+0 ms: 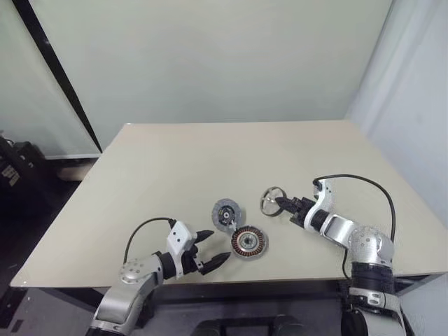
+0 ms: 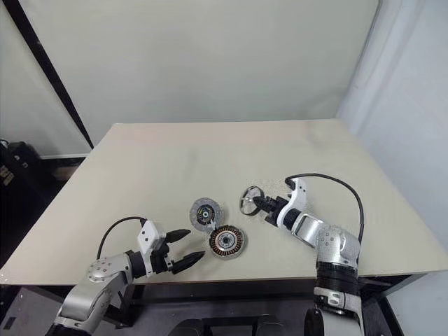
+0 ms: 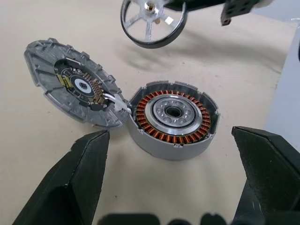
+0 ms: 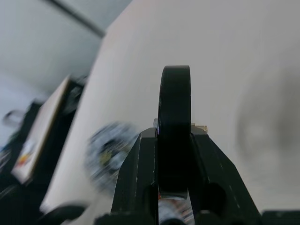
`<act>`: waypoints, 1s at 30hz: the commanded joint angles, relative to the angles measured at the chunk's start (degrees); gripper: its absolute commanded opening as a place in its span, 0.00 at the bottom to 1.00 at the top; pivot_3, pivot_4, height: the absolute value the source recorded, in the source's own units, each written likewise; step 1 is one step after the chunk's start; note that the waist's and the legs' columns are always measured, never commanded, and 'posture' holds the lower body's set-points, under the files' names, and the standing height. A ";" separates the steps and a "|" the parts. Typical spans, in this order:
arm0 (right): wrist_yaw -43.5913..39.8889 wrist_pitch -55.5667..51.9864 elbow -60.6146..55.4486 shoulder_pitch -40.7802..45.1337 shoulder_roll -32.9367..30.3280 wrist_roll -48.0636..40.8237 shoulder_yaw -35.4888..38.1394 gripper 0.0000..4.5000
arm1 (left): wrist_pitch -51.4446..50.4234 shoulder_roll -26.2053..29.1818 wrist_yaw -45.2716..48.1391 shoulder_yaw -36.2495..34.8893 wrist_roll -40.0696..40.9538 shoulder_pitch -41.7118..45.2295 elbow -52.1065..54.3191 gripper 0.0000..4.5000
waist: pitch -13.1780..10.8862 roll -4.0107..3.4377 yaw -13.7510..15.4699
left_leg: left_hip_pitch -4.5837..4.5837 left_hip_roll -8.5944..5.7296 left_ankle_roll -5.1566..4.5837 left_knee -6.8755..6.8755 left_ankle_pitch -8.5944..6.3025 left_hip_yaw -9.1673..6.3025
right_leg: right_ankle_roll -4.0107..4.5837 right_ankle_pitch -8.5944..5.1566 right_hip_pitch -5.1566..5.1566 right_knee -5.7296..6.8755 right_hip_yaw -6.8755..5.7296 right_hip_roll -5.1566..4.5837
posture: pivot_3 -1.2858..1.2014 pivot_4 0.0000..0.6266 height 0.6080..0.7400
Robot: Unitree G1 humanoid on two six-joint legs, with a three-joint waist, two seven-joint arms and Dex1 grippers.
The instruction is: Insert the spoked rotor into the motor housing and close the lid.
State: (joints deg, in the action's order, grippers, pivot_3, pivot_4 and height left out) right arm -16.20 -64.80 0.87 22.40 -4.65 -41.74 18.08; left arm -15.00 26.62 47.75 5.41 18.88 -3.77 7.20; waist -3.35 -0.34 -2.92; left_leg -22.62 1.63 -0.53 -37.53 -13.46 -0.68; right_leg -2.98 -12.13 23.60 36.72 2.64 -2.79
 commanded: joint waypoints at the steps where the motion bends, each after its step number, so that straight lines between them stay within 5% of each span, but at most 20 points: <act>1: 1.60 -5.05 -8.28 -1.93 1.87 -4.44 -1.60 0.10 | 0.74 0.11 0.72 -0.45 0.47 0.92 0.64 1.00 | 0.00 0.00 0.03 | -0.01 0.00 0.00 0.00 0.00 0.01 | 0.00 0.00 0.00 -0.02 0.00 0.00 | 0.52 0.00 1.00; 10: 4.47 -9.67 -14.28 -6.37 7.62 -5.95 -6.88 0.10 | -1.12 1.51 1.84 -2.01 1.76 1.73 1.02 1.00 | -0.01 0.00 0.00 | -0.01 0.06 0.03 -0.11 -0.01 0.03 | 0.01 -0.01 0.04 -0.05 -0.03 -0.04 | 0.52 0.00 1.00; 30: 4.33 -5.49 -10.15 -8.81 4.99 -2.28 -9.62 0.10 | -1.21 1.52 1.66 -2.00 1.40 2.27 1.31 1.00 | -0.01 0.01 -0.01 | -0.08 0.06 0.03 -0.01 -0.01 0.07 | 0.01 -0.01 0.25 -0.05 -0.05 -0.06 | 0.52 0.00 1.00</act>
State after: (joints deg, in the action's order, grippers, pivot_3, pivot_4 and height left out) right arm -11.43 -71.34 -8.44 13.06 0.25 -43.88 8.74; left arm -16.89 27.79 49.22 5.05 19.25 -2.40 7.09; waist -3.36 -0.33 -2.93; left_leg -22.70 1.69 -0.50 -37.54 -13.47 -0.61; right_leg -2.97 -12.14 23.84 36.67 2.59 -2.85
